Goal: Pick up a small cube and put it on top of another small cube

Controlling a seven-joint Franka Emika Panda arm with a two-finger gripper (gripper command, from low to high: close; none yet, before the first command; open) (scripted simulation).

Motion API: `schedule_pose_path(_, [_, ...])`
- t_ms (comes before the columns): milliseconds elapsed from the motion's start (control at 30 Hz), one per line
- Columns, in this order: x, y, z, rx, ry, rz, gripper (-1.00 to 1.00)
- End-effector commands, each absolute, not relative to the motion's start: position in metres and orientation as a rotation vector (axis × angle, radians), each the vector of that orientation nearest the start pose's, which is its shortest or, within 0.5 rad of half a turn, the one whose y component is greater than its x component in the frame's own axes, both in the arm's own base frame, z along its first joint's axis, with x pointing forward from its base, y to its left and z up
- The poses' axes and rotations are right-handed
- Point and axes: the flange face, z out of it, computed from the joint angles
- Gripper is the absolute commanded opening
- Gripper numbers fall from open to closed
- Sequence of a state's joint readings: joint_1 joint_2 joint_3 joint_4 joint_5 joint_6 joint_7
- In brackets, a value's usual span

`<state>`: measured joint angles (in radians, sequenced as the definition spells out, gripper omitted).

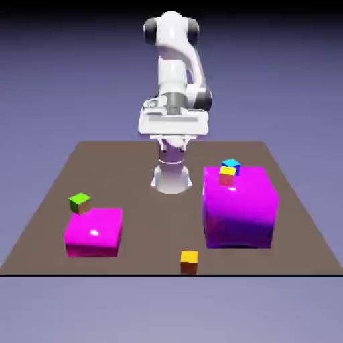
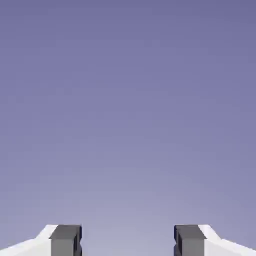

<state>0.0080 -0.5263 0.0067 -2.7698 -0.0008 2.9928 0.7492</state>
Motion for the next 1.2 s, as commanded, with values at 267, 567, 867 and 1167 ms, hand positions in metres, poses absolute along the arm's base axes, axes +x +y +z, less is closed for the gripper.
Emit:
schedule_pose_path(267, [0.487, 0.018, 0.41, -2.731, 1.104, -0.544, 0.0])
schedule_pose_path(567, [0.555, 0.03, 0.34, -2.869, 1.226, -0.05, 0.0])
schedule_pose_path(867, [0.599, 0.041, 0.253, -2.922, 1.322, 0.486, 0.0])
schedule_pose_path(1167, [0.615, 0.046, 0.165, -2.885, 1.378, 1.019, 0.0])
